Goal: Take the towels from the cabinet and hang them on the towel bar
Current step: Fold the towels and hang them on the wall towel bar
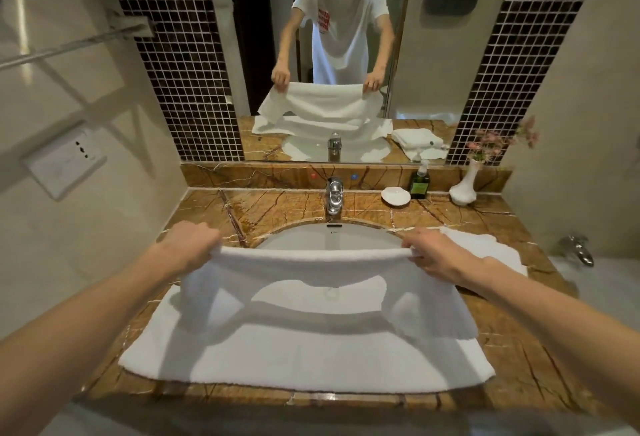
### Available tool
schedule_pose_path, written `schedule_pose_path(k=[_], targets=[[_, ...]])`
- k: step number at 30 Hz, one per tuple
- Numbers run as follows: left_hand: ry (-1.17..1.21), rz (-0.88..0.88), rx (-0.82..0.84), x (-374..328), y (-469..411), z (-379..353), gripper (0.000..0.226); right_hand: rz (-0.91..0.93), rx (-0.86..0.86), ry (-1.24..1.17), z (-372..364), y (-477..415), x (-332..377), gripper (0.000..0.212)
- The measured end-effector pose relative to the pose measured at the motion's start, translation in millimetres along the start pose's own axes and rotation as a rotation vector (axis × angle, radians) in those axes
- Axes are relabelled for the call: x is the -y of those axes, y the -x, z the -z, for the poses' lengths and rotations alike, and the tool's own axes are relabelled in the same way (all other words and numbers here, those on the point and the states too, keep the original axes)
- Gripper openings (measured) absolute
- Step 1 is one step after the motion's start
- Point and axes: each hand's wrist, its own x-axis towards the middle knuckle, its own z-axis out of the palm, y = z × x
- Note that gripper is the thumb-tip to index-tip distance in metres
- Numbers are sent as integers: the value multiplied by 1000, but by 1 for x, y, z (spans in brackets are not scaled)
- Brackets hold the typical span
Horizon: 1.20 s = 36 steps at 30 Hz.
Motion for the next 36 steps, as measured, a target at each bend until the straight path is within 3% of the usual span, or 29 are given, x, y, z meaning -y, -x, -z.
schedule_pose_path(k=[3, 6, 8, 12, 14, 17, 20, 28, 36], targets=[[-58, 39, -13, 2, -3, -8, 18, -44, 89, 99, -7, 5, -1, 8], [-47, 70, -10, 2, -5, -18, 19, -104, 111, 115, -11, 11, -8, 27], [10, 97, 0, 6, -6, -25, 19, -144, 41, 178, -11, 14, -8, 24], [616, 245, -20, 7, -8, -37, 11, -185, -76, 402, 0, 19, 0, 25], [773, 270, -55, 4, -9, -42, 10, -189, -81, 458, 5, 24, 3, 25], [691, 217, -63, 9, -12, -50, 3, -235, -78, 433, 5, 29, 3, 26], [532, 171, -36, 12, -15, -57, 21, -261, -90, 388, -2, 31, 0, 29], [424, 256, -166, -11, 4, -58, 23, -221, -106, 374, -27, 37, -10, 28], [372, 181, 104, -80, 58, -130, 46, -122, 190, 538, -81, 93, 5, 41]])
